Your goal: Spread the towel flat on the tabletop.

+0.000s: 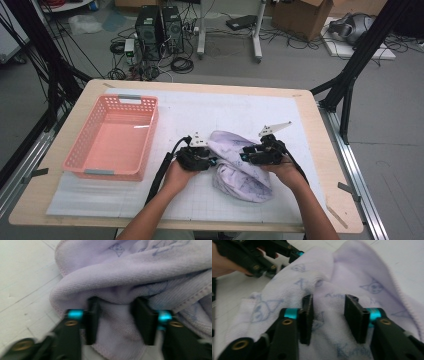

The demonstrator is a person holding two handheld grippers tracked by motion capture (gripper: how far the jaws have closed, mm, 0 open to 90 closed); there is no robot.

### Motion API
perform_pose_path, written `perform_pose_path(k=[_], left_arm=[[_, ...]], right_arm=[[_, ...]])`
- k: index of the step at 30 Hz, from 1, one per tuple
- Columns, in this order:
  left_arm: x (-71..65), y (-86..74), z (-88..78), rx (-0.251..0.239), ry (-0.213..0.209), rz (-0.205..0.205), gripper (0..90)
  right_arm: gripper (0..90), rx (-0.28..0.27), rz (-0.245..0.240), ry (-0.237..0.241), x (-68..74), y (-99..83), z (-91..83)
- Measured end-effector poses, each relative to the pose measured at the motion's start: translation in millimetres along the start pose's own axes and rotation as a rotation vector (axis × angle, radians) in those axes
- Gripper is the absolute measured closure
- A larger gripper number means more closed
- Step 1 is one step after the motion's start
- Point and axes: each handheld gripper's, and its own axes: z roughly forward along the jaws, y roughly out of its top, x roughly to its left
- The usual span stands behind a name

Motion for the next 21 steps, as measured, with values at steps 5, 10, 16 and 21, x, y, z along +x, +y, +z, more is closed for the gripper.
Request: perform_pose_path(k=[5,10,16,21], left_arm=[[7.9,9.1,-13.7,-0.089,0.111,0.001,85.1],[27.9,22.7,-32.0,-0.208,0.239,-0.059,85.3],[35.9,26.2,-32.6,-0.240,0.288,-0.156,62.4],[29.0,26.6,-32.5,-0.248,0.227,-0.130,53.2]], right_arm=[[82.8,0.005,-0.075,0.057,7.7,6.8,-1.4],[83.5,-0.174,-0.098,-0.059,6.3,27.6,-10.7],[84.1,-0.294,-0.077,-0.258,2.8,59.4,-5.3],[84.2,-0.304,-0.015,-0.465,-9.7,80.4,10.5]])
